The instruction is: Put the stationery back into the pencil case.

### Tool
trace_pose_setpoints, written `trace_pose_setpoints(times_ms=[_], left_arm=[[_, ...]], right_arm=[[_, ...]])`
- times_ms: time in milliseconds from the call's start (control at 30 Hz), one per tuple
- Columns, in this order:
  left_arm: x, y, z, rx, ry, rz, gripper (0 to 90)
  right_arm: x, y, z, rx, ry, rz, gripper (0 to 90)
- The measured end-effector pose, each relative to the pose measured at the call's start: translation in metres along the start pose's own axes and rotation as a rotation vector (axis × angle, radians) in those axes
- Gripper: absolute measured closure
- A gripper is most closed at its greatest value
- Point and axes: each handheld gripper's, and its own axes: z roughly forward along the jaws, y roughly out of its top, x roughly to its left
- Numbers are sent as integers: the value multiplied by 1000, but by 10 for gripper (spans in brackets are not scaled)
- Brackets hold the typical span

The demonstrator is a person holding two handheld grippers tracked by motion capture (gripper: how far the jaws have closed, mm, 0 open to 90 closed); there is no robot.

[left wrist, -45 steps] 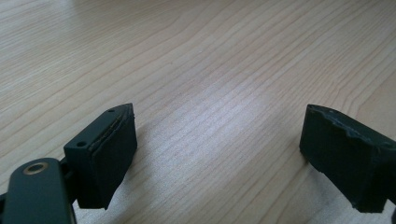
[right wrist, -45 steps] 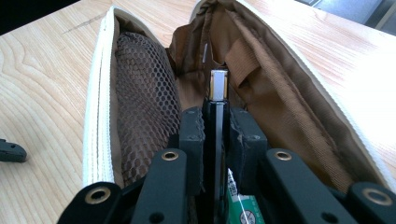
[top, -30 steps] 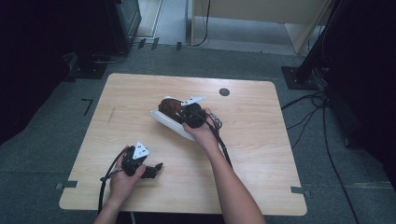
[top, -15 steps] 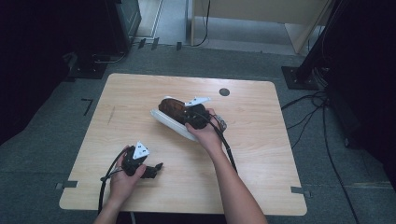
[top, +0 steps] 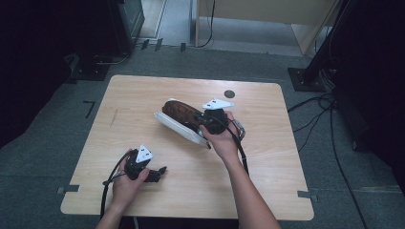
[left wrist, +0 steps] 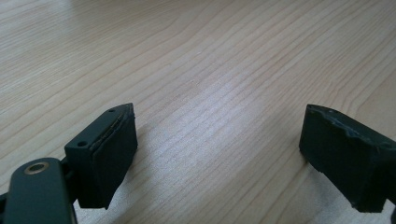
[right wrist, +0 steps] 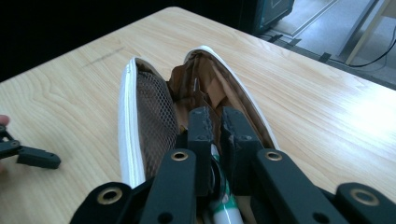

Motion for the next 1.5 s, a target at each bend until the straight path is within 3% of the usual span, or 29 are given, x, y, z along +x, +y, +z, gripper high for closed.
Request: trace_pose_setpoints(times_ms=[300,667,833,933,1000,1100,1200,1500], left_arm=[[0,0,0,-1,0,0,115],[0,0,0,-4,1,0,116],[0,0,0,-3,0,-1,116],[0,0,0,-2,0,0,116],[0,0,0,-2,0,0,116],[0,0,0,-2,0,0,116],[0,0,0,-1,0,4,118],[0,0,0,-2,0,4,120]], right_arm=[[-5,-19,-30,-10,-12,36,684],[-15,-68,-60,-17,-42,127,443],[-18,-86,-70,6,-70,160,347],[-21,-95,-76,17,-84,176,245],[-23,-100,-81,32,-104,183,123],[-24,-111,-90,39,-152,163,112],[-29,-124,-97,50,-154,194,31],[-46,-160,-125,74,-234,266,20]])
